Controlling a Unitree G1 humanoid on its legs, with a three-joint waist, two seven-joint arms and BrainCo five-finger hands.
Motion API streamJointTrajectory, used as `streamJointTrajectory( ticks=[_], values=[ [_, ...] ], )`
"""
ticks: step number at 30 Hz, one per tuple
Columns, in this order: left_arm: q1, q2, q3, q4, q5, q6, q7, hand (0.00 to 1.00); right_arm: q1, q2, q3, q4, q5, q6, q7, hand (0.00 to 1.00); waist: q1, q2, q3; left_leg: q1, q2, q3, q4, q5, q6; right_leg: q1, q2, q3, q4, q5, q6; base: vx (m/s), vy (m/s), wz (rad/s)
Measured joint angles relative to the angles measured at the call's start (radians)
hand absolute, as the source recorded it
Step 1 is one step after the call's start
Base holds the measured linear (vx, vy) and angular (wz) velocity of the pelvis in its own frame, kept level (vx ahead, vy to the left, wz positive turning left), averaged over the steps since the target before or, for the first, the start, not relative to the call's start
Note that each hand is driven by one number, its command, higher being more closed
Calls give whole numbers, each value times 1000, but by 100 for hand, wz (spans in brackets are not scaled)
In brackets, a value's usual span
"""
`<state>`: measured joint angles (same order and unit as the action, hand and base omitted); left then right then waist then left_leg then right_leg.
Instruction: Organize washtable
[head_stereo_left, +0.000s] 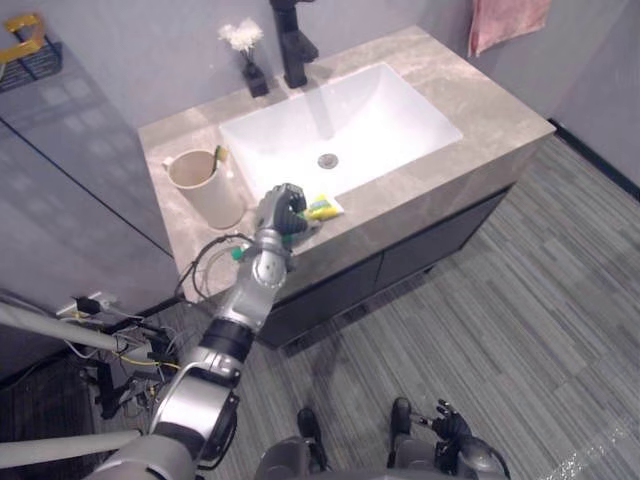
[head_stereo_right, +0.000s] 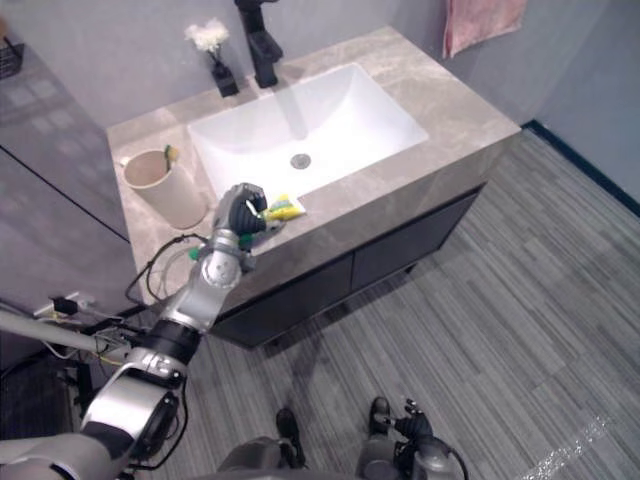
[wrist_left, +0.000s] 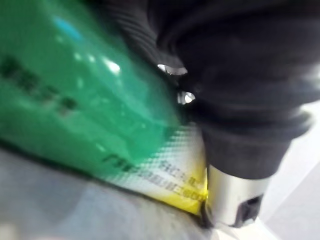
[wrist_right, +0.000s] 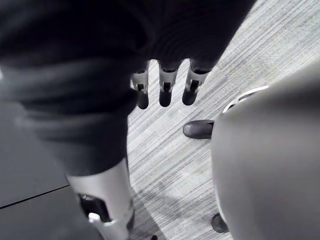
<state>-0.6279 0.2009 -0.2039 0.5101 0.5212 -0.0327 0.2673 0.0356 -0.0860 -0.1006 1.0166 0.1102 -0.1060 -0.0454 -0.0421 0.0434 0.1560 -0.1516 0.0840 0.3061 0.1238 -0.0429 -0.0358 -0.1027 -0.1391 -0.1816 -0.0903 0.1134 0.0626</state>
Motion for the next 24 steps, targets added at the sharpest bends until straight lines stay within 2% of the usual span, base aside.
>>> streamJointTrajectory(
  ticks=[9, 15, 21, 24],
  values=[
    [-52, 2, -15, 0, 85, -10, 38, 100, -2, -5, 3, -12, -1, -23, -17, 0, -5, 15, 22, -2, 6, -5, 0, -5, -6, 2, 14, 5, -2, -1, -2, 40, -12, -3],
    [-54, 6, -31, -6, 120, -9, 46, 100, -7, -11, 42, -15, -1, -41, -19, 0, -14, 12, 32, 9, 5, -5, 1, -7, -9, 10, 13, 5, -2, -9, -13, -18, -1, 0],
    [18, 9, -56, -113, 117, -9, 44, 100, -7, -10, 43, -20, -1, -42, -19, 0, -24, 14, 33, 12, 4, -14, 0, -7, -9, 18, 13, -2, -2, -9, -13, 4, -8, 3],
    [101, 7, -93, -216, 71, -21, 37, 100, -8, -13, 43, -20, -1, -41, -18, 0, -23, 21, 36, 33, 3, -34, -2, -7, -9, 45, 15, -11, -1, -14, -19, 11, -14, 7]
  ],
)
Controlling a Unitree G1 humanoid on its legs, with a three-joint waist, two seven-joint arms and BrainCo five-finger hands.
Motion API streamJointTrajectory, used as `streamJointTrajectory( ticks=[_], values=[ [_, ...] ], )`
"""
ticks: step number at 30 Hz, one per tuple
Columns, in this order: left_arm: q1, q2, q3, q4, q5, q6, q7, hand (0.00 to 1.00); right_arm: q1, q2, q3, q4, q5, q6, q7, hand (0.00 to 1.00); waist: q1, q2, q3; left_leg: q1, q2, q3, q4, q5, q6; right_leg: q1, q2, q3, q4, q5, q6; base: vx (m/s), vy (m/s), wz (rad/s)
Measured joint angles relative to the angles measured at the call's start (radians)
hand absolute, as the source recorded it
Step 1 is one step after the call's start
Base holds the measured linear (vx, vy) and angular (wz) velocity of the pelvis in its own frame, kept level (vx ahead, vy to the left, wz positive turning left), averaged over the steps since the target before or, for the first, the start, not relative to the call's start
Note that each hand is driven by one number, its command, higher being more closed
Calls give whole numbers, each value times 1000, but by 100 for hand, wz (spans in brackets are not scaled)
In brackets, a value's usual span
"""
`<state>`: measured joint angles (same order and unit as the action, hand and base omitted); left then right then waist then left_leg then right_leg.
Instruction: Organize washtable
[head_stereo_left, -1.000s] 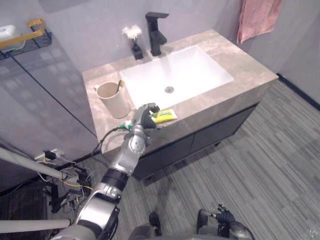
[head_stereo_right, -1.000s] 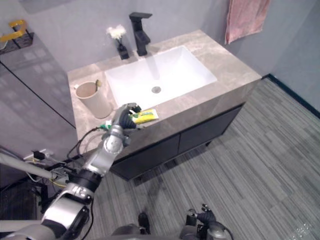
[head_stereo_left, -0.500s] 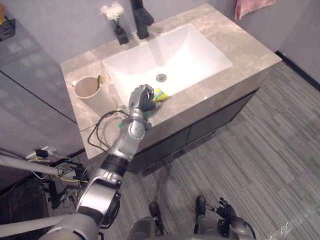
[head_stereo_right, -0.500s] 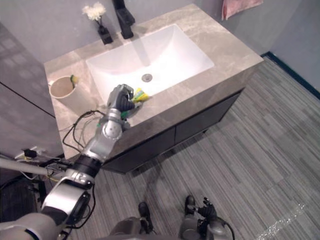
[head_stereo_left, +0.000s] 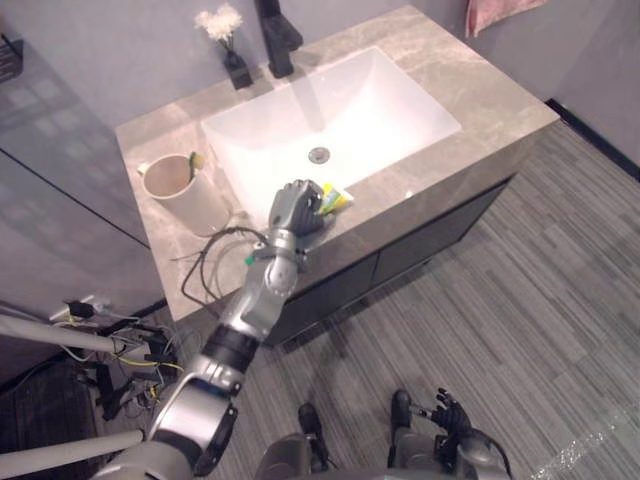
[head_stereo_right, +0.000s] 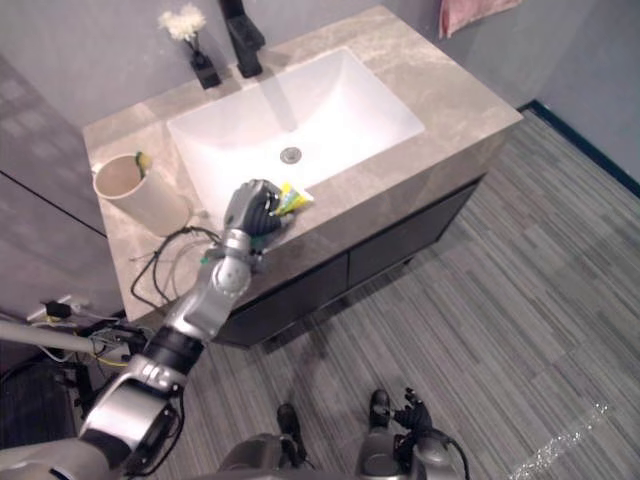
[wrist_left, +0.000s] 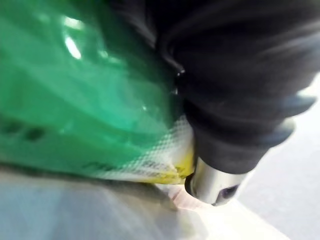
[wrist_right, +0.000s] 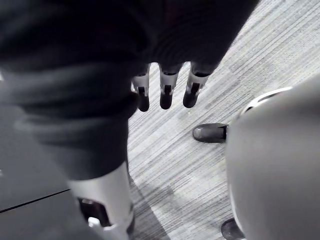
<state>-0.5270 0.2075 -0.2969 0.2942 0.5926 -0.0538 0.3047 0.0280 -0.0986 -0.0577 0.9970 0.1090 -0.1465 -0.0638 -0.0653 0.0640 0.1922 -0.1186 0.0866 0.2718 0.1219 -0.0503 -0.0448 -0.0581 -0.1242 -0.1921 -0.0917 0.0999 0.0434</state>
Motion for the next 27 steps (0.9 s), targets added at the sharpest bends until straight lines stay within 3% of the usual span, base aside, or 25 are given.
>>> streamJointTrajectory(
  ticks=[8, 11, 16, 21, 27],
  values=[
    [161, -26, -16, -242, -296, -66, -62, 100, 11, -20, 19, 5, -1, 15, 5, 0, 30, 24, -7, 51, -2, -31, -12, 1, 0, 48, -1, -28, 26, -31, 5, -23, -4, 9],
    [168, -29, -14, -325, -386, -75, -67, 100, 11, -27, 21, 17, -1, 17, 13, 0, 34, 37, -16, 60, -6, -48, -16, 1, 1, 59, -5, -35, 40, -39, 21, -15, 0, 17],
    [166, -67, -8, -471, -590, -135, -88, 100, 13, -37, 20, 45, -2, 20, 23, 0, 41, 67, -49, 79, -21, -71, -19, 2, 2, 93, -19, -56, 40, -45, 32, 18, 14, 15],
    [164, -70, 8, -516, -702, -153, -88, 100, 14, -38, 20, 60, -2, 23, 23, 0, 52, 66, -59, 88, -20, -81, -19, 4, 4, 106, -18, -64, 41, -46, 33, -27, -3, 4],
    [165, -70, 108, -561, -739, -168, -78, 100, 20, -35, 21, 77, -2, 24, 24, 0, 53, 61, -86, 109, -27, -83, -55, 26, 7, 112, -21, -67, 42, -45, 35, -28, -1, 2]
  ],
)
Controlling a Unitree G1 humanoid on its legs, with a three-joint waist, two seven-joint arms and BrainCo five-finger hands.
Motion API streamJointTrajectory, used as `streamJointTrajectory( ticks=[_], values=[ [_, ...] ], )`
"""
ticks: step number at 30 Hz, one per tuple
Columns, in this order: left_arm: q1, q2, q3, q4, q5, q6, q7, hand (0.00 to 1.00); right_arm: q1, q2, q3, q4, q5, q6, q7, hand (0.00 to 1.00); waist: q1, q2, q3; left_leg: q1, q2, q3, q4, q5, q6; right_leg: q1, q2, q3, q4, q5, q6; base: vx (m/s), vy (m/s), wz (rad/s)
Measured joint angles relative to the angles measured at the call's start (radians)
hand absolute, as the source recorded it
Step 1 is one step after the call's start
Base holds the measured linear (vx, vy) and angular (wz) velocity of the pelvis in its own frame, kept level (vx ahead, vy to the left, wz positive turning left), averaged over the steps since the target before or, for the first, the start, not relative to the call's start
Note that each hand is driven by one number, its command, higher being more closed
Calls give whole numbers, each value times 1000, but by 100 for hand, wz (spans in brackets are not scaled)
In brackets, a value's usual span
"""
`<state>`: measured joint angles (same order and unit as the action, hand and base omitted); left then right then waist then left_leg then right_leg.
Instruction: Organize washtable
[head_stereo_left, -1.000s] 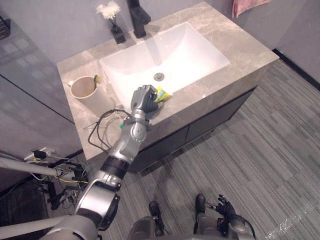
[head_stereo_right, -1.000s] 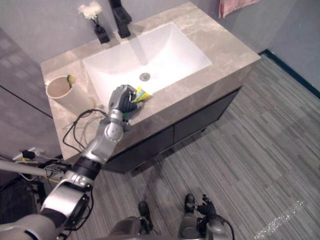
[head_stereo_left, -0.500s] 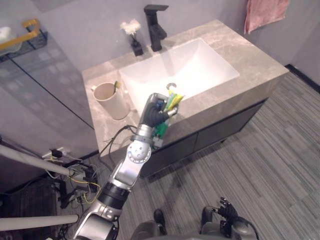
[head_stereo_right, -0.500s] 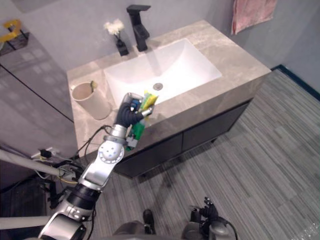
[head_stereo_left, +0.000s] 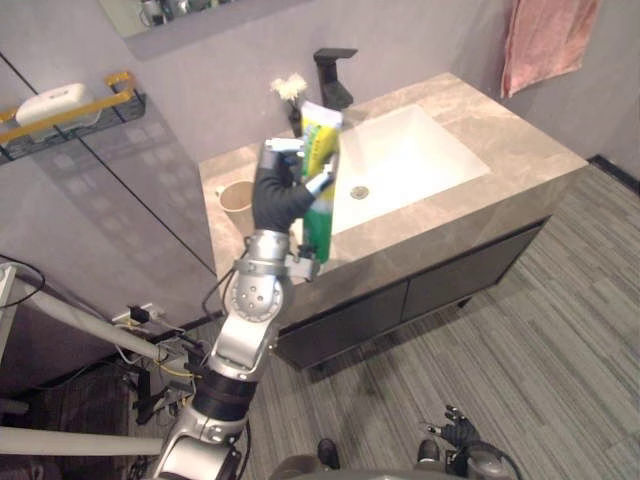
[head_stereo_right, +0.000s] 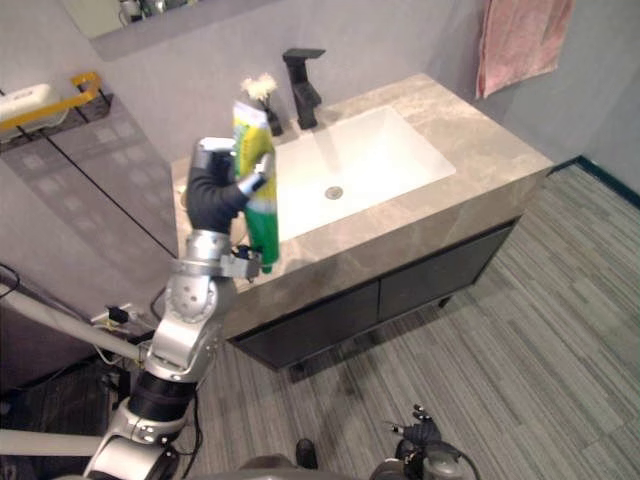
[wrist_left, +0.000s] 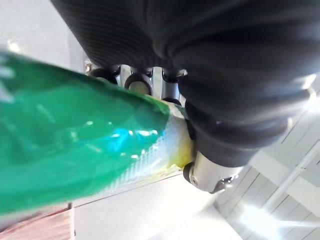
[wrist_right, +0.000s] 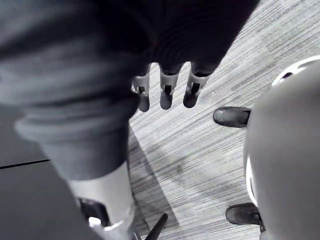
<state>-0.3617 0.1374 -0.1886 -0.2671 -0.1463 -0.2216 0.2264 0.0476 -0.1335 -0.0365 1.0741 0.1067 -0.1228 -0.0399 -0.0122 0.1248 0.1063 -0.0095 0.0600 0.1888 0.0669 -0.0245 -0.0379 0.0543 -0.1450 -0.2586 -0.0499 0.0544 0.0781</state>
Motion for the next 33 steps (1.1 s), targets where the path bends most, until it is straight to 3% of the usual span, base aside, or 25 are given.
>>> streamJointTrajectory(
  ticks=[8, 12, 19, 26, 33],
  values=[
    [0, -10, 209, -12, 64, -23, 132, 100, 1, 8, 2, 3, -21, 1, 9, 0, 0, -14, -10, 25, -1, -3, -34, 19, -4, 15, 3, -5, -8, 2, 3, -19, -3, 2],
    [-8, -2, 359, 7, 122, -21, 241, 100, 11, 17, 1, 1, -32, 0, 23, 0, 1, -31, -24, 26, 3, 5, -38, 19, -4, 17, 5, 1, -22, 10, 5, 2, -3, -5],
    [-36, 35, 540, 43, 127, -22, 401, 100, 48, 40, 6, -43, -39, -3, 22, 0, 4, -64, -48, 39, 7, 35, -56, 20, -6, 11, 5, 23, -26, 12, 6, 5, 4, -10],
    [-50, 35, 629, 42, 24, -62, 442, 100, 74, 37, 45, -107, -39, -5, 18, 0, 4, -74, -55, 6, 18, 62, -56, 19, -8, -34, 6, 38, -25, 20, 0, -12, 2, -9],
    [-136, 37, 631, 42, -82, -124, 453, 100, 97, 26, 93, -163, -39, -6, 14, 0, 6, -76, -56, -44, 27, 64, -46, 19, -9, -77, 10, 29, -19, 20, 0, -5, -5, 1]
  ],
)
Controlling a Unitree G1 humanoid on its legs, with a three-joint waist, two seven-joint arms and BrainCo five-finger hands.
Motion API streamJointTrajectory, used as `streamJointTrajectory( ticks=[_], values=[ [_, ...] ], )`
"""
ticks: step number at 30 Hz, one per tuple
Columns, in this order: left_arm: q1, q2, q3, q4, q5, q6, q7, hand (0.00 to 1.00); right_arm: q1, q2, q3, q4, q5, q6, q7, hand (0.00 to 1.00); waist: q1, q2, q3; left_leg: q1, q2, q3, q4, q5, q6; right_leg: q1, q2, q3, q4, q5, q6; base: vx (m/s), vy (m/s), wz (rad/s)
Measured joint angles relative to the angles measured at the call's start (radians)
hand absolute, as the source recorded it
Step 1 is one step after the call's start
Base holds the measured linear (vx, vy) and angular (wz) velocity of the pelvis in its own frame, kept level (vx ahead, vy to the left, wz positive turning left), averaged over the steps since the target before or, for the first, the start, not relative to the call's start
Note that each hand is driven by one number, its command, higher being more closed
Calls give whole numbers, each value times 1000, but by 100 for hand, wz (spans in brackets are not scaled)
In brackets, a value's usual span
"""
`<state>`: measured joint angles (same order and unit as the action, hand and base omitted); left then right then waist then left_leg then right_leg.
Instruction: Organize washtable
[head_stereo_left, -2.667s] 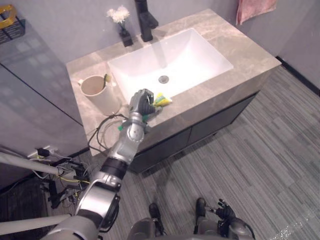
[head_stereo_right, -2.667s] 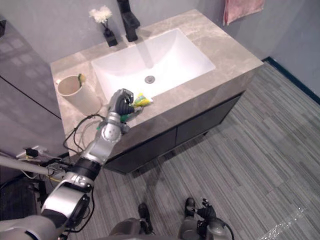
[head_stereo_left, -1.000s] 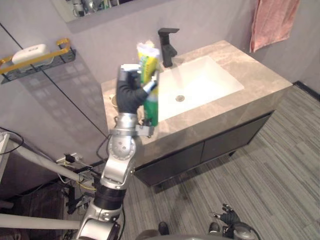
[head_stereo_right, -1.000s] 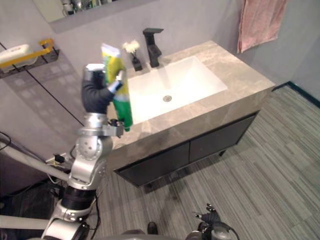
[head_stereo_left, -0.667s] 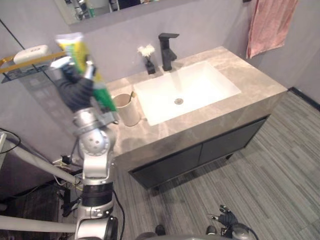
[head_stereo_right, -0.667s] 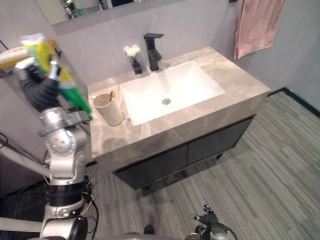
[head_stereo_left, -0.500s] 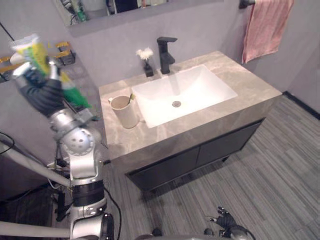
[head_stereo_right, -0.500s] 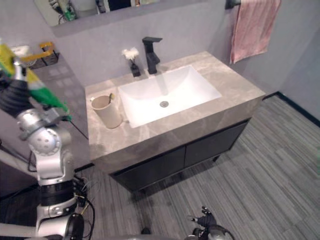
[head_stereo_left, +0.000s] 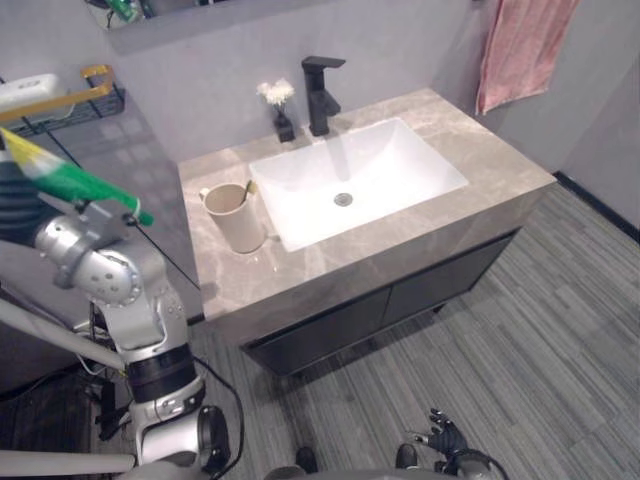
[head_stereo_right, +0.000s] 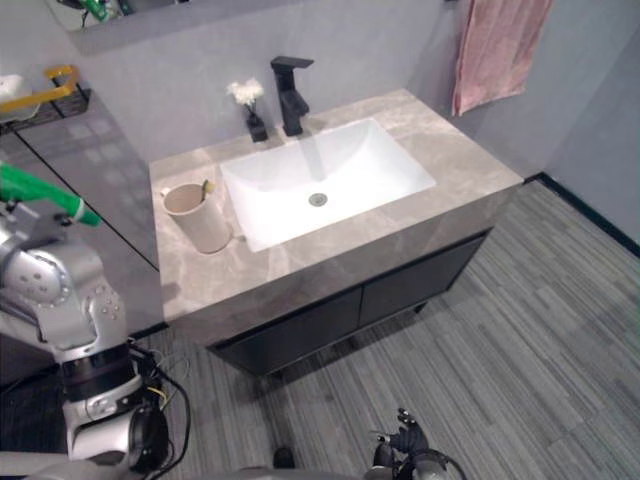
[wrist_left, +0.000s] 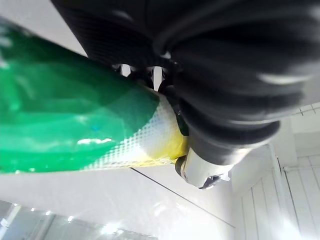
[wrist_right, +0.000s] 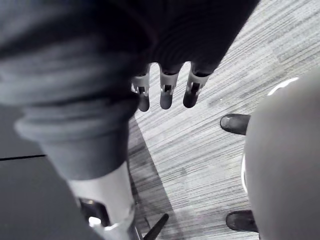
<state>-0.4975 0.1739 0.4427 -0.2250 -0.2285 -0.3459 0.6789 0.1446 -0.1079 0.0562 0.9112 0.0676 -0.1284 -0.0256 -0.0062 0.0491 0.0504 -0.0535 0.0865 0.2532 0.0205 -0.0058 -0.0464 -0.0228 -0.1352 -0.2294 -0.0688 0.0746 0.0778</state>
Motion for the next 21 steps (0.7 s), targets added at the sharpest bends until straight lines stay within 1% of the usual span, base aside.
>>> streamJointTrajectory(
  ticks=[3, 4, 6, 8, 12, 13, 16, 18, 21],
  values=[
    [-47, 12, 0, -1, -70, -39, -4, 100, 1, -2, 11, -15, 0, 2, -4, 0, 1, -2, 2, -32, 4, 1, 11, -1, -1, -31, 1, -2, 9, 0, -1, -18, -12, 0],
    [-59, 18, -1, -1, -99, -55, -10, 100, 2, -8, 33, -24, 0, 3, -10, 0, 1, -3, 2, -43, 5, 5, 15, -1, -2, -44, 0, -1, 14, 0, -1, -26, -13, -5],
    [-80, 19, -1, -1, -126, -69, -24, 100, 3, -9, 41, -34, 0, 3, -16, 0, 3, -5, 2, -57, 5, 8, 16, -1, -2, -61, 0, 2, 17, 1, -1, -24, -9, -8],
    [-110, 21, -4, -1, -168, -97, -30, 100, 3, -9, 42, -39, 1, 5, -18, 0, 8, -7, 3, -72, 6, 17, 16, -1, -2, -86, -1, 12, 27, 1, -1, -22, -9, -11],
    [-144, 44, -11, -2, -207, -116, -46, 100, 4, -14, 72, -63, 1, 9, -19, 0, 14, -12, 7, -92, 6, 29, 18, -1, -2, -115, -2, 23, 34, 1, -1, -15, -11, -9],
    [-153, 47, -14, -2, -232, -124, -55, 100, 3, -14, 82, -72, 1, 9, -19, 0, 19, -13, 8, -94, 6, 37, 17, -1, -2, -122, -2, 31, 35, 1, -1, -11, -9, -11],
    [-158, 47, -19, -3, -274, -143, -73, 100, 0, -4, 87, -87, 2, 8, -19, 0, 20, -14, 13, -99, 6, 51, 17, -2, -3, -132, -3, 40, 35, 1, -1, -9, -12, -9],
    [-160, 47, -18, -3, -280, -144, -76, 100, -1, -4, 99, -100, 2, 8, -19, 0, 20, -14, 17, -109, 7, 53, 18, -2, -3, -146, -3, 42, 39, 1, -1, -12, -14, -7],
    [-163, 47, -23, -3, -280, -144, -88, 100, -5, -2, 104, -116, 2, 6, -19, 0, 19, -18, 41, -112, 7, 61, 20, -2, -3, -157, -4, 51, 46, 1, -1, -20, -7, -6]
  ],
)
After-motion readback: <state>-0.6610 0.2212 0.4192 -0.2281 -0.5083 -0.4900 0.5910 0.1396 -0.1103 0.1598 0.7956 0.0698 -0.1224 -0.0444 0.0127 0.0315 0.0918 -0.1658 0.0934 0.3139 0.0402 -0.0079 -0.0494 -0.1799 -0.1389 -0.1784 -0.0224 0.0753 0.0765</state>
